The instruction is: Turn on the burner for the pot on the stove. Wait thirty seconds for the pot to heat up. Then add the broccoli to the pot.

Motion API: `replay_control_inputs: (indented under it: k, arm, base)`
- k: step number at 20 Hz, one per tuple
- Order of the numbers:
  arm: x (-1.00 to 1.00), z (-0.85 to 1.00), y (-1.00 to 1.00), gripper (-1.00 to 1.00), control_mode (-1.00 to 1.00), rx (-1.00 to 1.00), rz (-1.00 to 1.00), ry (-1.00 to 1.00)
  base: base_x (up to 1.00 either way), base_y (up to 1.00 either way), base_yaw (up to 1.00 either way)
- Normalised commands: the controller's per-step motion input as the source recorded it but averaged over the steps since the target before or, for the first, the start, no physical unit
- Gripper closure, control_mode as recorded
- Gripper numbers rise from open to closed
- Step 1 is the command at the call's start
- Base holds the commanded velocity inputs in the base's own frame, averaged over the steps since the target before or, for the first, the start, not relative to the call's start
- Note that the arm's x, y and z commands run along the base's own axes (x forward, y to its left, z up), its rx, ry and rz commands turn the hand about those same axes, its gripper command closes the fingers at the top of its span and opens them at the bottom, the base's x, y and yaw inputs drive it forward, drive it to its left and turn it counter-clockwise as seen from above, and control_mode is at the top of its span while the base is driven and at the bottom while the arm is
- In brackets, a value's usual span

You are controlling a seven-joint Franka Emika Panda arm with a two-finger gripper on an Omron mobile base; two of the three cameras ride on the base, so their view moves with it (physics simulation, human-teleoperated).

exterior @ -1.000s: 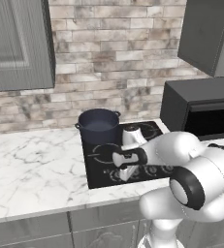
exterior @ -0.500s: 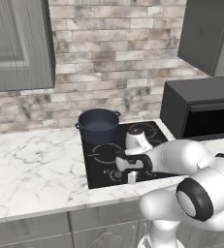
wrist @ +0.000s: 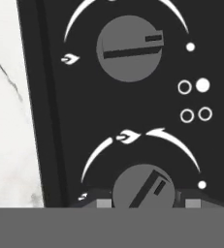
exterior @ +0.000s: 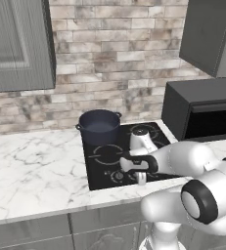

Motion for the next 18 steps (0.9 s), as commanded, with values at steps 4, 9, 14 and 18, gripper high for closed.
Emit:
replay_control_inputs:
  k: [4, 9, 14, 18]
  arm:
    - [0.0, -0.02, 0.0, -1.0, -1.0, 0.0, 0.05, 0.0]
    - [-0.03, 0.25, 0.0, -1.0, -1.0, 0.0, 0.0, -0.02]
    - [-0.01, 0.95, 0.0, -1.0, -1.0, 0.01, 0.0, -0.11]
    - [0.0, 1.0, 0.08, -1.0, -1.0, 0.0, -0.05, -0.09]
  base:
    - [0.0, 0.0, 0.0]
    - [0.0, 0.0, 0.0]
    - [0.0, 0.0, 0.0]
    - [0.0, 0.0, 0.0]
